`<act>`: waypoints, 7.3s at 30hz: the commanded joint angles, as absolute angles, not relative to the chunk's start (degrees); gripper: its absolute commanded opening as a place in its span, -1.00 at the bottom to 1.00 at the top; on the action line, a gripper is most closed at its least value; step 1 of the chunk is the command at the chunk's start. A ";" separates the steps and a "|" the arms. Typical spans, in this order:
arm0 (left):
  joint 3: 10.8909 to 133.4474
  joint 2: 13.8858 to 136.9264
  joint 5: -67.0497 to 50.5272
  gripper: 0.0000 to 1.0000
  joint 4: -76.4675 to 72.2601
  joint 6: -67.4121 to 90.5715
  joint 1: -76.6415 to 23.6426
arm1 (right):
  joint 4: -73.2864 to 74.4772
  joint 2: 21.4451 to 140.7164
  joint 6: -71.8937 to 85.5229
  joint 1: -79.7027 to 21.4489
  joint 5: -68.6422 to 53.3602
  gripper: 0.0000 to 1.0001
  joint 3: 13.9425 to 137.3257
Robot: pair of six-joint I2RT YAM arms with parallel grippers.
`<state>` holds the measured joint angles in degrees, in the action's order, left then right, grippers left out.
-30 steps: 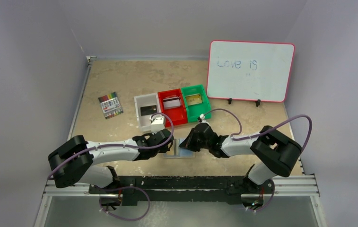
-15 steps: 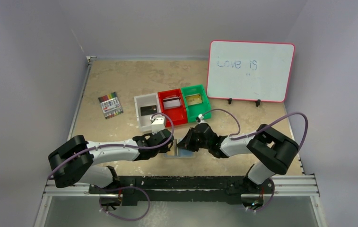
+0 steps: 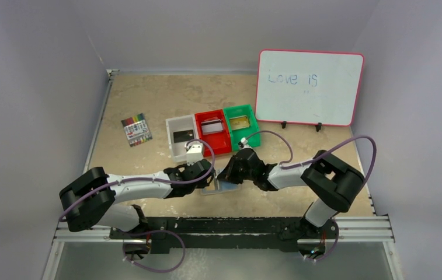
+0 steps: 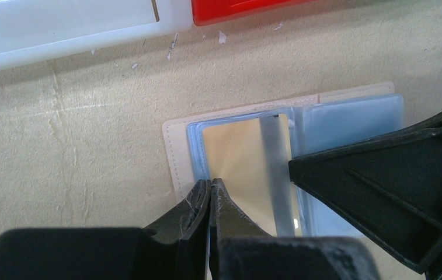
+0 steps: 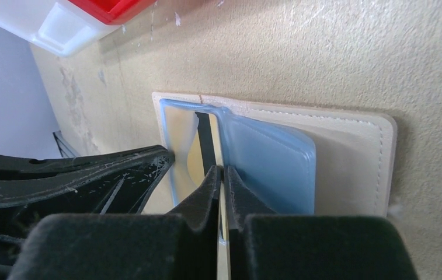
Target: Take the credit cards out of the card holder
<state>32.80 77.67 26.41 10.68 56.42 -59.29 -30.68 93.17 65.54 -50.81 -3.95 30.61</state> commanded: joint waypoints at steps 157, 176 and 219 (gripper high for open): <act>29.71 77.80 13.75 -0.69 6.09 49.20 -60.73 | -48.35 94.94 72.05 -52.03 -7.30 -0.60 22.59; 29.33 77.16 18.33 -1.00 9.49 48.65 -60.67 | -41.06 85.22 71.52 -52.03 -2.55 -1.00 19.40; 30.94 73.24 16.93 -0.09 8.72 46.44 -61.25 | -25.28 71.07 72.09 -51.80 2.11 -1.00 14.73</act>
